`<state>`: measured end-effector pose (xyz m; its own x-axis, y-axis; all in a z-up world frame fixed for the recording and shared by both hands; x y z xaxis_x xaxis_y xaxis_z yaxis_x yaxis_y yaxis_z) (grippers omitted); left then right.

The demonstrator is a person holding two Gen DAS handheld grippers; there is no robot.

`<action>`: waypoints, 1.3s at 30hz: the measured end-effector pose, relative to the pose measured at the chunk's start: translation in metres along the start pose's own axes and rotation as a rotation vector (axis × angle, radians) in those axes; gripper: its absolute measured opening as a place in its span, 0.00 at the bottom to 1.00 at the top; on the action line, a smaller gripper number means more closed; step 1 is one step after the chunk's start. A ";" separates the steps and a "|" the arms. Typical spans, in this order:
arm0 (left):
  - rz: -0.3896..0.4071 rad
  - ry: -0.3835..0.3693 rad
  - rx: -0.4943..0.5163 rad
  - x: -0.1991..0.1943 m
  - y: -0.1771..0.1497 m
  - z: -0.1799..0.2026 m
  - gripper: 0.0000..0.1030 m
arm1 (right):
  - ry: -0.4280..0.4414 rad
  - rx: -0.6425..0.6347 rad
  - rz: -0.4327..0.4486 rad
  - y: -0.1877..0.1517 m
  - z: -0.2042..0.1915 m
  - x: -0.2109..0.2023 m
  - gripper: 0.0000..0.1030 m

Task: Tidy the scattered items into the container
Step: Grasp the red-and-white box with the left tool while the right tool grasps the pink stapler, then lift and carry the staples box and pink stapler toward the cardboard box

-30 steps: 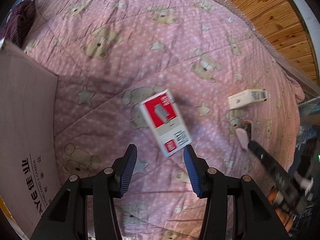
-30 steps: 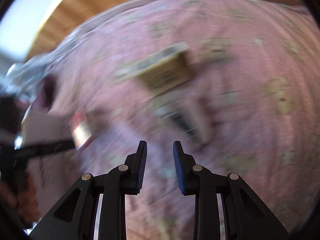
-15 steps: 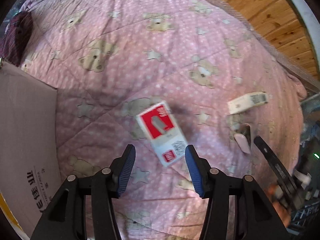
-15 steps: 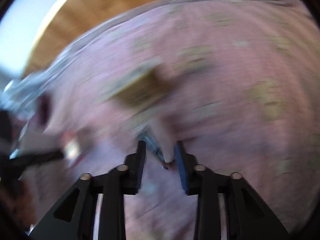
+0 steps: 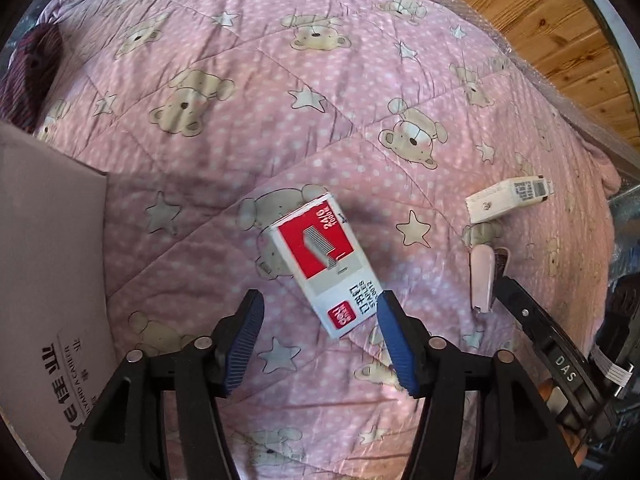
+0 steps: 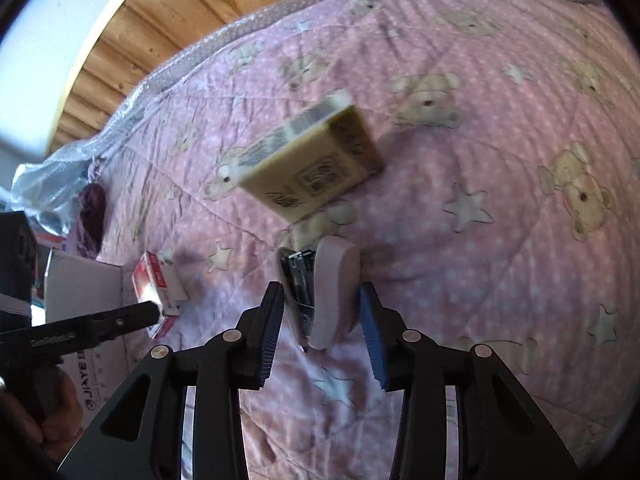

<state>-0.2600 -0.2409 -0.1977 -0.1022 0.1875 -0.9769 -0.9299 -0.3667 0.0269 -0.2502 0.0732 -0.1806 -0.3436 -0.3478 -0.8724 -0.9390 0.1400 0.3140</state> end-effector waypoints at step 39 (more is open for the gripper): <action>0.021 -0.028 -0.206 -0.004 -0.004 -0.092 0.40 | 0.024 -0.049 -0.050 -0.033 -0.026 0.011 0.24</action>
Point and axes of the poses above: each gripper's, at about its wrist camera, not at the fingertips, and x roughly the way its jaws point, z to its right, y to its top, the point moved 1 cm from there along x, roughly the way its jaws point, and after that the axes turned 3 degrees about -x, right-handed, at the moved point
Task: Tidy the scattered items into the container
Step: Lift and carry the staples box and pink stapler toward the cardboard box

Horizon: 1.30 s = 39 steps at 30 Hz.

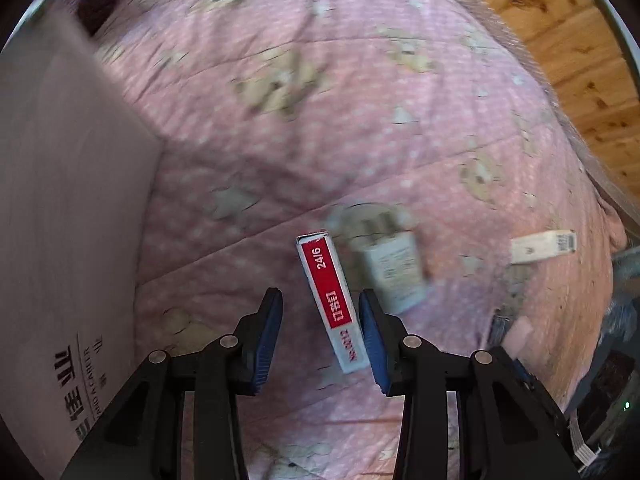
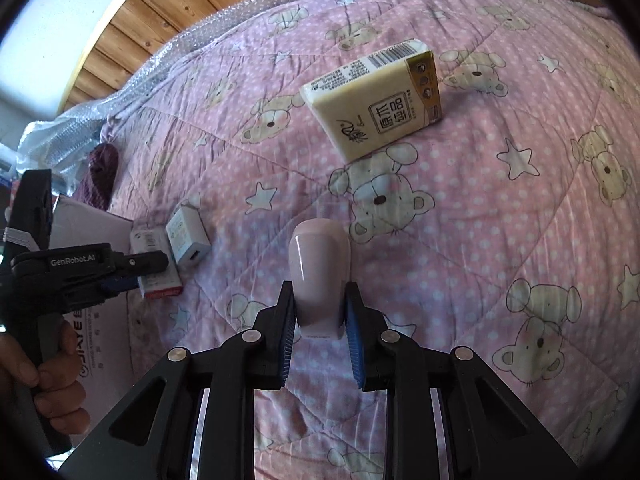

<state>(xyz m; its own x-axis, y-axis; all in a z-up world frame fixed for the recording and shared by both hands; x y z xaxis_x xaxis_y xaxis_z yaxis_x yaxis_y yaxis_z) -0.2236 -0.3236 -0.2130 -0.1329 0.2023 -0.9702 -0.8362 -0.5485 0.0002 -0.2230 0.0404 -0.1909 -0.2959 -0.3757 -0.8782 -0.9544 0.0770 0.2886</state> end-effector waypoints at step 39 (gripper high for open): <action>0.171 -0.059 0.343 -0.083 -0.108 0.052 0.15 | 0.001 -0.077 0.040 -0.082 -0.053 -0.084 0.24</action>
Point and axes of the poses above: each gripper's, at about its wrist camera, not at the fingertips, and x roughly the way its jaws point, z to its right, y to its top, the point moved 1 cm from there along x, roughly the way its jaws point, and after that the axes turned 3 degrees about -x, right-handed, at the moved point
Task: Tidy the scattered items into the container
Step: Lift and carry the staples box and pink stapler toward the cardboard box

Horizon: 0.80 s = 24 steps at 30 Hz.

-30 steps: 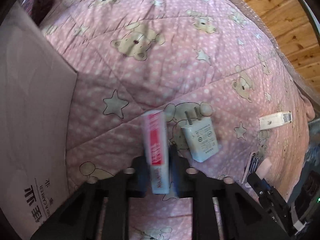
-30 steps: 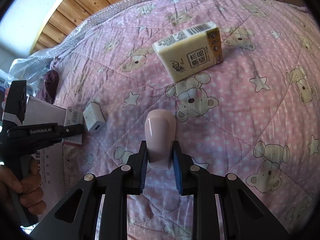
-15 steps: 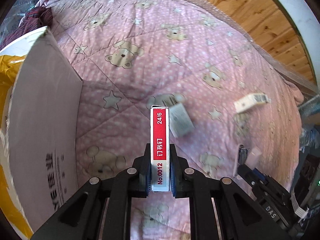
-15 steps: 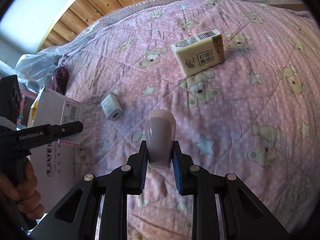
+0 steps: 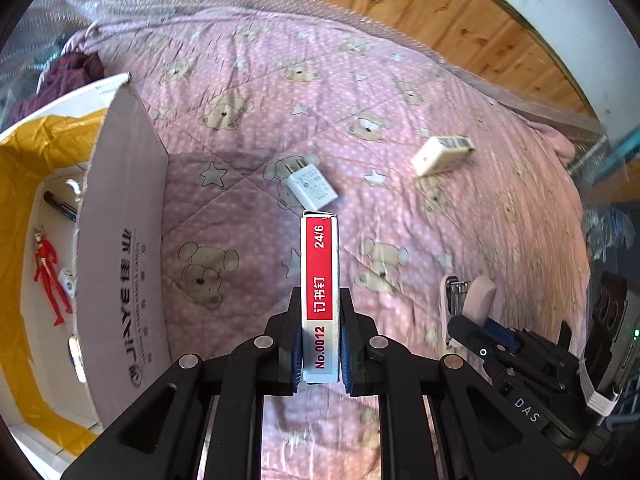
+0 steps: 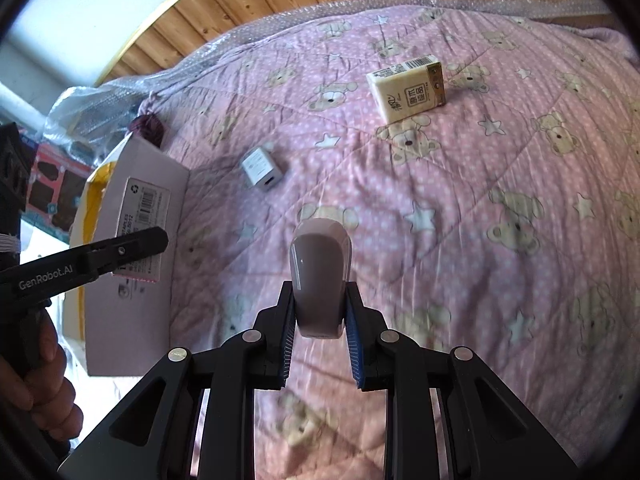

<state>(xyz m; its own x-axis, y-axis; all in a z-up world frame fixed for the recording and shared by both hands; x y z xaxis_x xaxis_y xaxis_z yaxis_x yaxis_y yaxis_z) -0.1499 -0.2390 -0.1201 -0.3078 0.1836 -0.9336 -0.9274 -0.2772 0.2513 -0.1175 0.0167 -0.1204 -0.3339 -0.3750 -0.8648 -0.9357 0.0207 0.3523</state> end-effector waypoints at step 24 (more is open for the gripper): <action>0.163 -0.062 0.050 -0.083 -0.055 -0.006 0.15 | -0.026 -0.153 0.031 -0.050 -0.060 -0.046 0.24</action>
Point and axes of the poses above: each gripper's, at about its wrist camera, not at the fingertips, and x roughly the way its jaws point, z to its right, y to its top, the point moved 1 cm from there along x, roughly the way its jaws point, and after that the axes turned 3 degrees about -x, right-handed, at the moved point
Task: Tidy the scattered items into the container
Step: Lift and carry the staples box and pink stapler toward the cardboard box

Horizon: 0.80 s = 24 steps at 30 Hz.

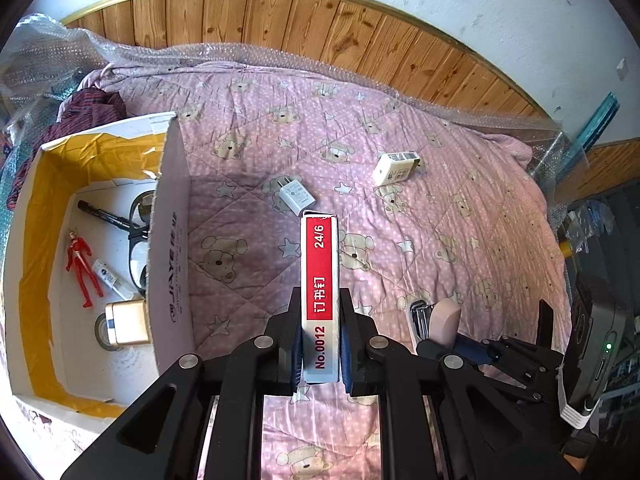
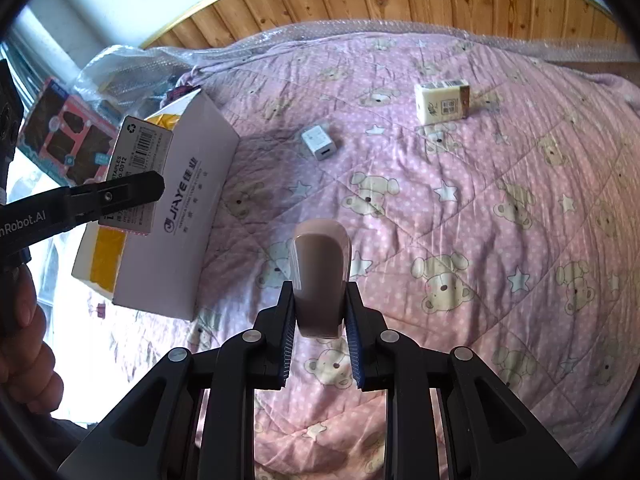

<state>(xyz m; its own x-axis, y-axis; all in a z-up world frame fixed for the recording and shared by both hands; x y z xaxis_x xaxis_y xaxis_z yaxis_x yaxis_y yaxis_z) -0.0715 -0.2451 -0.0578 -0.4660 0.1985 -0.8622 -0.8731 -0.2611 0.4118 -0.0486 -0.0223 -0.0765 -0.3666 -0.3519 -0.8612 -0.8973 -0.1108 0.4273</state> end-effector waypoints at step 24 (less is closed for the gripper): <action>0.078 0.004 0.004 -0.033 -0.009 -0.025 0.15 | -0.042 -0.175 0.058 0.003 -0.059 -0.034 0.24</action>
<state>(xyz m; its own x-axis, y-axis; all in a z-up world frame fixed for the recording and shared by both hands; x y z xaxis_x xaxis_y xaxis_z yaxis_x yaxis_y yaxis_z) -0.0453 -0.2725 -0.0405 -0.5322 0.1734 -0.8287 -0.8346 -0.2717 0.4792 -0.0239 -0.0653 -0.0294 -0.4299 -0.3236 -0.8429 -0.8193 -0.2525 0.5148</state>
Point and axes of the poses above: each gripper's, at about its wrist camera, not at the fingertips, and x roughly the way its jaws point, z to its right, y to its top, the point moved 1 cm from there along x, roughly the way its jaws point, and after that the axes turned 3 degrees about -x, right-handed, at the moved point
